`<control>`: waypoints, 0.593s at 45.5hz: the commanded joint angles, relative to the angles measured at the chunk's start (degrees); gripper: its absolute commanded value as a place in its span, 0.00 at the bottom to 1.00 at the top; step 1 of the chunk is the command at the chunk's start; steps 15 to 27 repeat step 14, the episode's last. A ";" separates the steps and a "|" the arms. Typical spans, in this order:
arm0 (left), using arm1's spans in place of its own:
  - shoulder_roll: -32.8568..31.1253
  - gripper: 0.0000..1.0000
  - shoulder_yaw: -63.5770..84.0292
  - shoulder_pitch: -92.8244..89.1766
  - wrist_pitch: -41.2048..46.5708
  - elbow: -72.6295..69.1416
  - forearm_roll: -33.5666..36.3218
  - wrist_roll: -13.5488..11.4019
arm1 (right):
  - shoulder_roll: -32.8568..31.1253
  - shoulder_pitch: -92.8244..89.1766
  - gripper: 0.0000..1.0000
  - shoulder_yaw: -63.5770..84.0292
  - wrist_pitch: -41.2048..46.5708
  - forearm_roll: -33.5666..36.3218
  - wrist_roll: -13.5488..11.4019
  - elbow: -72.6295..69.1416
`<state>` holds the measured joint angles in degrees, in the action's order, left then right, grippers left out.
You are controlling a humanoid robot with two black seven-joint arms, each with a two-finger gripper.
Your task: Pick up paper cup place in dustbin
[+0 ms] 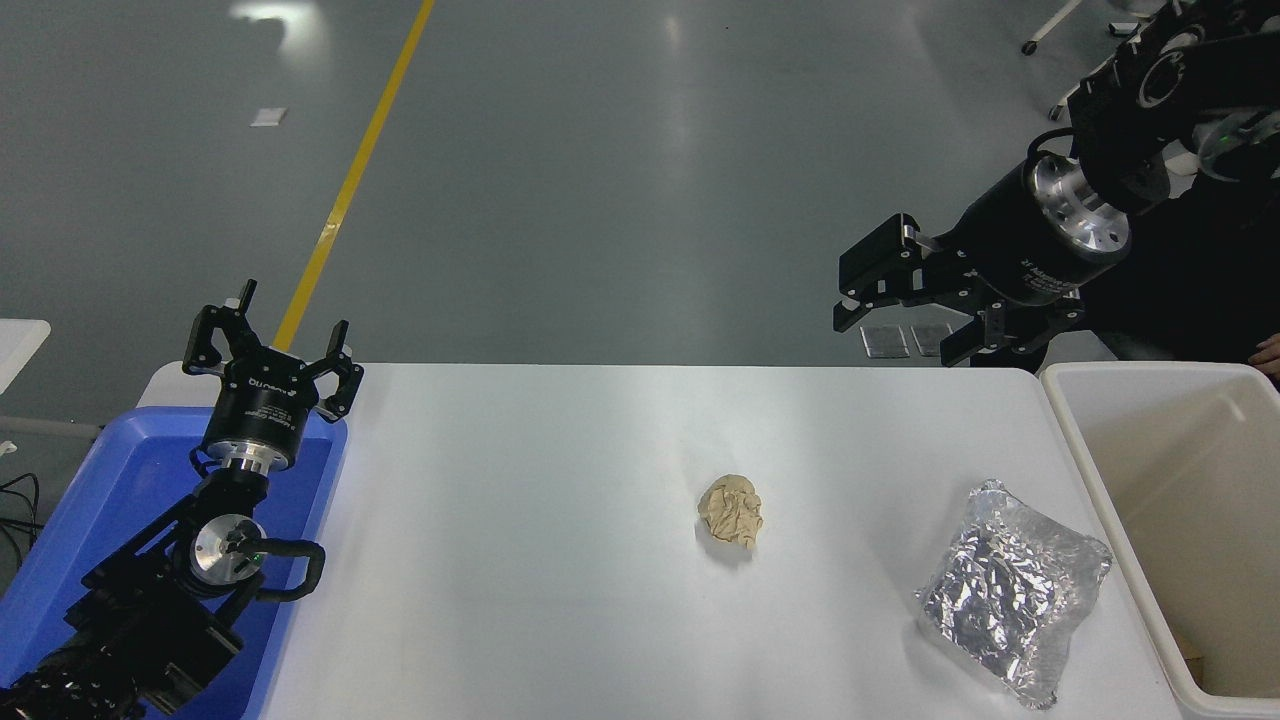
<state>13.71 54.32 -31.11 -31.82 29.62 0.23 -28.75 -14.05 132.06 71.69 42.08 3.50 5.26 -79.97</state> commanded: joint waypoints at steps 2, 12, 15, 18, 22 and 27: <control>0.00 0.98 0.08 0.00 0.00 0.00 0.04 -0.08 | 4.20 0.13 1.00 0.64 -1.04 -2.80 -0.25 -0.10; 0.00 0.98 0.00 0.00 0.00 0.00 0.04 -0.08 | 5.26 -0.22 1.00 0.99 -1.04 -2.36 -0.34 -0.01; 0.00 0.98 0.00 0.00 0.00 0.00 0.04 -0.08 | 5.34 -0.22 1.00 0.99 -1.04 -2.44 -0.34 -0.01; 0.00 0.98 0.00 0.00 0.00 0.00 0.04 -0.08 | 5.34 -0.22 1.00 0.99 -1.04 -2.44 -0.34 -0.01; 0.00 0.98 0.00 0.00 0.00 0.00 0.04 -0.08 | 5.34 -0.22 1.00 0.99 -1.04 -2.44 -0.34 -0.01; 0.00 0.98 0.00 0.00 0.00 0.00 0.04 -0.08 | 5.34 -0.22 1.00 0.99 -1.04 -2.44 -0.34 -0.01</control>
